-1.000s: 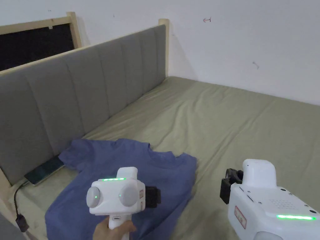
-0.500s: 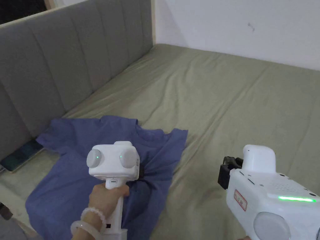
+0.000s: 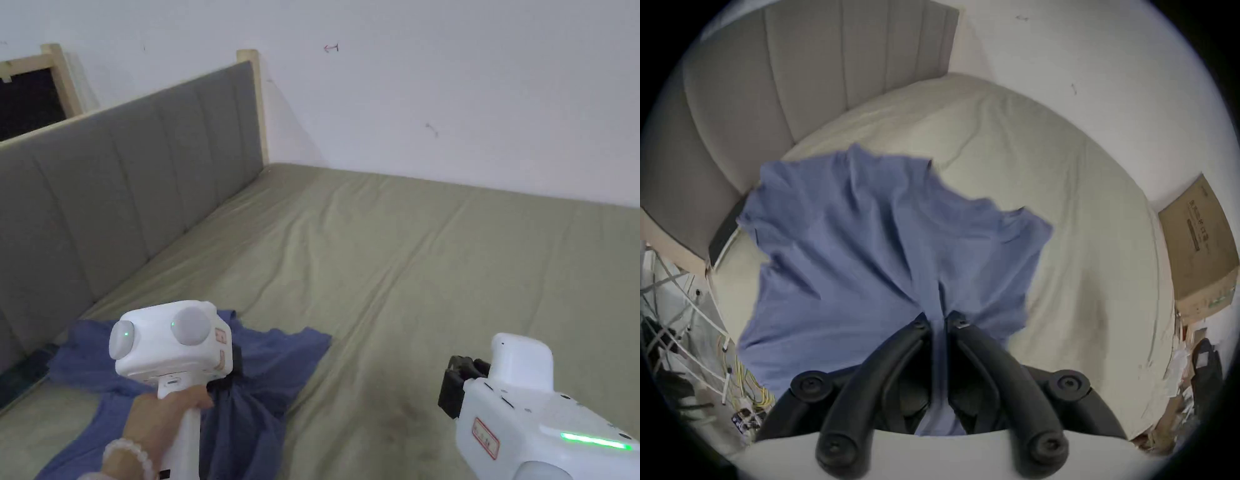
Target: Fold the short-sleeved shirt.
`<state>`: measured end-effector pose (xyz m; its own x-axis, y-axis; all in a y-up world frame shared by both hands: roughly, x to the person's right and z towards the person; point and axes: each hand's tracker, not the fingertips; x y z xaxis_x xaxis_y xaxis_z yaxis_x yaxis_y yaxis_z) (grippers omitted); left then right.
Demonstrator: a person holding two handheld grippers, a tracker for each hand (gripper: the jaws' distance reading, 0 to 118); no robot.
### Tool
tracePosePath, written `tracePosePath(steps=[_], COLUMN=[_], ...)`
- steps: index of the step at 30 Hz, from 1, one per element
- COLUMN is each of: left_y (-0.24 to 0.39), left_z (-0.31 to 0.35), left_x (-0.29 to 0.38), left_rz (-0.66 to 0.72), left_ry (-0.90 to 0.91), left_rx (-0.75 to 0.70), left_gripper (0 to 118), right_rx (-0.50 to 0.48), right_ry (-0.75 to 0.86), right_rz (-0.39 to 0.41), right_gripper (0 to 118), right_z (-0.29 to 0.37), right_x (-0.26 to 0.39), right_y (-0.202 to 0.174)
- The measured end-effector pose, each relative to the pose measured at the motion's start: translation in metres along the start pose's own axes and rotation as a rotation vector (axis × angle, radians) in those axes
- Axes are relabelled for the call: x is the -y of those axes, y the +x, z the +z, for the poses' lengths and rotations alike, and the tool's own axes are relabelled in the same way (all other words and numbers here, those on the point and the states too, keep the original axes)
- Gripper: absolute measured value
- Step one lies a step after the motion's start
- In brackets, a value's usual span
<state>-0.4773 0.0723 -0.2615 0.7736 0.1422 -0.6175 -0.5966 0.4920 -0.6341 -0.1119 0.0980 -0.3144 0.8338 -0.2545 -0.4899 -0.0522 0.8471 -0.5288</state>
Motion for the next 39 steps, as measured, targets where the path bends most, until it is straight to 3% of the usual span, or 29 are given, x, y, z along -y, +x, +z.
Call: tracePosePath(steps=[3, 7, 10, 17, 22, 27, 33, 35, 37, 39], left_y=[0.046, 0.134, 0.208, 0.346, 0.402, 0.419, 0.422, 0.418, 0.413, 0.404], left_z=[0.028, 0.073, 0.109, 0.16, 0.095, 0.008, 0.001, 0.01, 0.018, 0.024], left_x=[-0.003, 0.004, 0.018, 0.101, 0.187, 0.274, 0.282, 0.273, 0.263, 0.247], left_rz=[-0.079, -0.222, -0.321, -0.561, -0.691, -0.857, -0.855, -0.86, -0.836, -0.794], left_ry=[0.046, 0.131, 0.163, 0.176, -0.038, -0.248, -0.234, -0.235, -0.196, -0.183], left_rx=[0.106, 0.215, 0.38, 0.714, 0.681, 0.478, 0.461, 0.479, 0.481, 0.479], left_gripper=[6, 6, 6, 6, 6, 6, 8, 21, 46, 96], right_rx=[0.047, 0.102, 0.177, 0.382, 0.496, 0.534, 0.527, 0.512, 0.5, 0.482], right_ry=[0.059, 0.137, 0.197, 0.318, 0.337, 0.27, 0.189, 0.177, 0.164, 0.157], right_rz=[-0.005, -0.072, -0.105, -0.203, -0.275, -0.318, -0.318, -0.311, -0.3, -0.287], right_gripper=[0, 0, 0, 0, 0, 0, 0, 0, 0, 0], right_z=[0.025, 0.064, 0.097, 0.179, 0.213, 0.213, 0.195, 0.19, 0.185, 0.181], right_x=[-0.011, -0.026, -0.035, -0.043, -0.028, -0.002, 0.018, 0.017, 0.016, 0.014], right_y=[0.02, 0.057, 0.09, 0.175, 0.222, 0.248, 0.248, 0.243, 0.239, 0.234])
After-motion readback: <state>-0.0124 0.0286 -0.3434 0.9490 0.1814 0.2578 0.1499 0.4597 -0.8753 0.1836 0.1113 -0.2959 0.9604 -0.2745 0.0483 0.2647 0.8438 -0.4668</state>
